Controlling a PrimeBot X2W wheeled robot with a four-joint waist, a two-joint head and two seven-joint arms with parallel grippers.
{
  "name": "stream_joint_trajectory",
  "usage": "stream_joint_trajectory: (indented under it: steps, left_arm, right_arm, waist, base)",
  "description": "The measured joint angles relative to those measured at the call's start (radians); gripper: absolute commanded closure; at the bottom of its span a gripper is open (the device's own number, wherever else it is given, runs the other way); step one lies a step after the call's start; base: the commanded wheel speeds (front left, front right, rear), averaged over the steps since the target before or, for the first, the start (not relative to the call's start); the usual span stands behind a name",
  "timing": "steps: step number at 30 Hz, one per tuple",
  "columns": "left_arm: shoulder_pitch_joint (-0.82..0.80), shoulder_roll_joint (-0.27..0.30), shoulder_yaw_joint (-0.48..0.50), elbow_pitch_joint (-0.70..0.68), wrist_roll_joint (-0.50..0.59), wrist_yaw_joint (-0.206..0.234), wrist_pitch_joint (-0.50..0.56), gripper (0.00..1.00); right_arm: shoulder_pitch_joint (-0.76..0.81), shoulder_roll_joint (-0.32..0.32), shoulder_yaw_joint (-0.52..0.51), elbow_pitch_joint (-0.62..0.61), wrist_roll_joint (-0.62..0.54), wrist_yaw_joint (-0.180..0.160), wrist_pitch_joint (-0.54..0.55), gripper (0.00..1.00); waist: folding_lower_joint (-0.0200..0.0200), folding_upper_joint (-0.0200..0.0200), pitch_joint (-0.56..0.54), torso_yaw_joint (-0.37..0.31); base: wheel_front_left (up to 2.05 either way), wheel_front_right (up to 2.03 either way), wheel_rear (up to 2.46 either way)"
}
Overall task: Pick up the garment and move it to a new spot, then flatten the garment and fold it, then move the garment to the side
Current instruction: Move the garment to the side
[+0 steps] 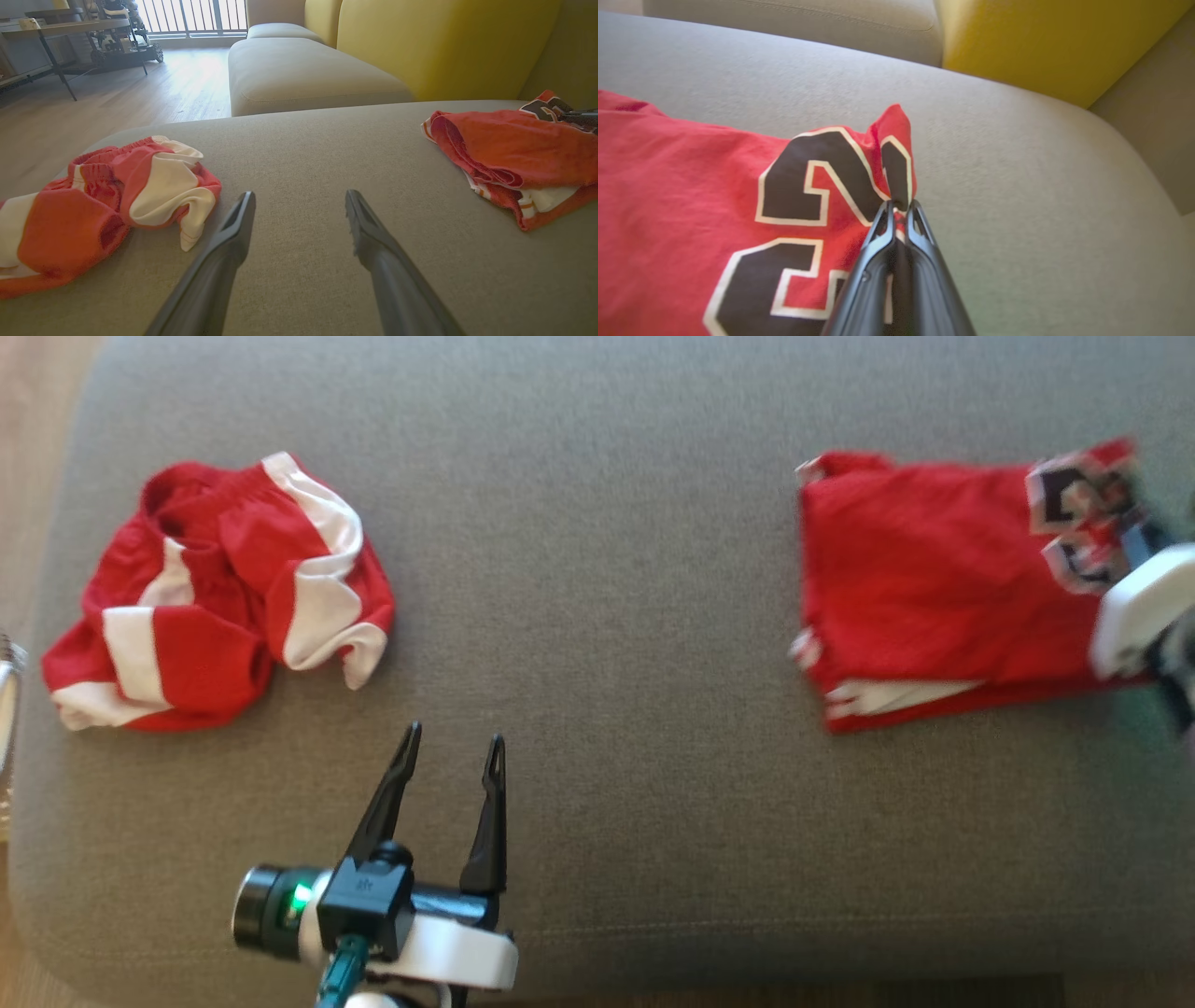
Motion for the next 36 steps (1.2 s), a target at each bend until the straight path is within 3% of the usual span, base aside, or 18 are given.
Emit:
stream_joint_trajectory:
  steps: [7, 13, 25, 36]
  left_arm:
    - [-0.056, 0.0, -0.011, -0.017, 0.001, -0.004, 0.0, 0.0]
    - [-0.095, 0.0, -0.014, -0.029, 0.002, -0.007, 0.0, 0.0]
    - [-0.146, -0.001, -0.031, -0.029, 0.002, -0.014, 0.0, 0.0]
    - [-0.172, -0.001, -0.043, -0.027, 0.002, -0.014, 0.0, 0.0]
  right_arm:
    - [-0.097, -0.132, -0.022, -0.045, -0.042, 0.0, 0.029, 1.0]
    - [-0.139, -0.19, -0.039, -0.098, -0.07, 0.0, 0.054, 1.0]
    - [-0.16, -0.258, -0.094, -0.235, -0.128, 0.0, 0.12, 1.0]
    - [-0.153, -0.27, -0.153, -0.363, -0.166, 0.0, 0.192, 1.0]
  waist:
    - [0.0, 0.0, 0.074, -0.023]
    - [0.0, 0.0, 0.132, -0.038]
    - [0.0001, 0.0, 0.195, -0.048]
    - [0.0001, 0.0, 0.216, -0.05]
  base:
    - [0.0, 0.0, 0.0]
    - [0.0, 0.0, 0.0]
    - [0.0, 0.0, 0.0]
    - [0.0, 0.0, 0.0]
